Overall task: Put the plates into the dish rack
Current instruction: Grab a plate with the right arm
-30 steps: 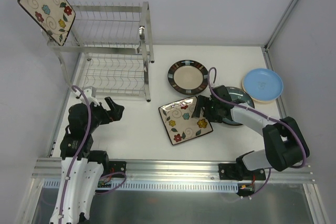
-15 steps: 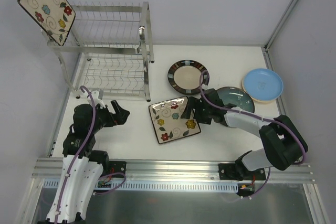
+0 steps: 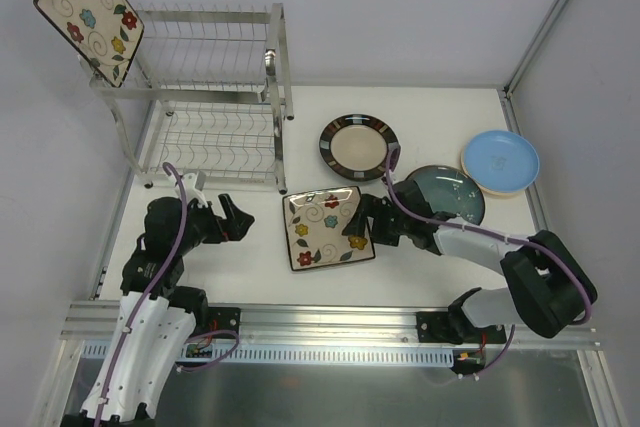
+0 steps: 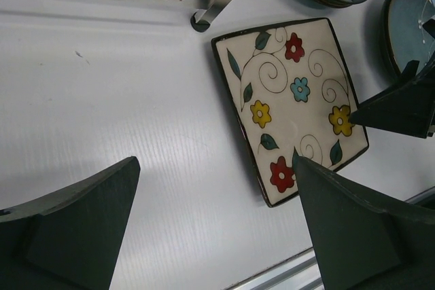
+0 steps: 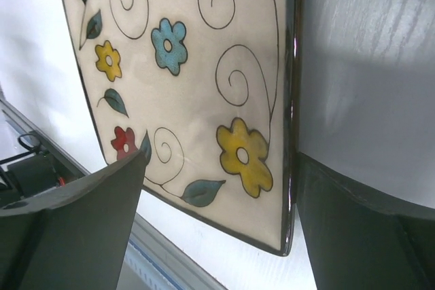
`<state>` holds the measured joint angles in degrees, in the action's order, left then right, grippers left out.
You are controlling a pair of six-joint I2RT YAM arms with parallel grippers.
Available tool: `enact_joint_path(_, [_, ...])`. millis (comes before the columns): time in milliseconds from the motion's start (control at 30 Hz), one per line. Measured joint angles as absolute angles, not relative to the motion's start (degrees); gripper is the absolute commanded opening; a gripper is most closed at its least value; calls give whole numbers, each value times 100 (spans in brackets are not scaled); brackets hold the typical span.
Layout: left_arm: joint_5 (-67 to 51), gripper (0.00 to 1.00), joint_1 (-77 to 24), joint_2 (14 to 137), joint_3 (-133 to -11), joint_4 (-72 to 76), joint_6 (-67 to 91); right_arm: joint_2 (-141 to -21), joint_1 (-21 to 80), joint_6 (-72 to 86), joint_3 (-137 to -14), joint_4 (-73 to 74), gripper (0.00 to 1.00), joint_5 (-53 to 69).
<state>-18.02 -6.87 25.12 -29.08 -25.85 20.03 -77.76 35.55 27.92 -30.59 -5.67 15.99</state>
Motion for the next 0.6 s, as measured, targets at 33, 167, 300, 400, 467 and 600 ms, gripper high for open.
enact_joint_path(33, [-1804,99,-716,2517,-2908,-2580,2005,-7762,3555,2853,-2978,-744,91,1601])
enact_joint_path(167, [-1811,99,-794,2576,-2906,-2569,2010,-7848,3555,3168,-2714,-1511,90,1619])
enact_joint_path(300, [-1817,99,-836,2620,-2864,-2554,2010,-8141,3555,3492,-2526,-2394,88,1612])
enact_joint_path(400, [-1824,99,-875,2670,-2829,-2556,2012,-8471,3555,3706,-2467,-3061,86,1614])
enact_joint_path(467, [-1826,99,-908,2718,-2823,-2554,2012,-8742,3555,3824,-2471,-3533,85,1625])
enact_joint_path(600, [-1859,99,-908,2790,-2823,-2554,2014,-9124,3555,3876,-2552,-4056,83,1660])
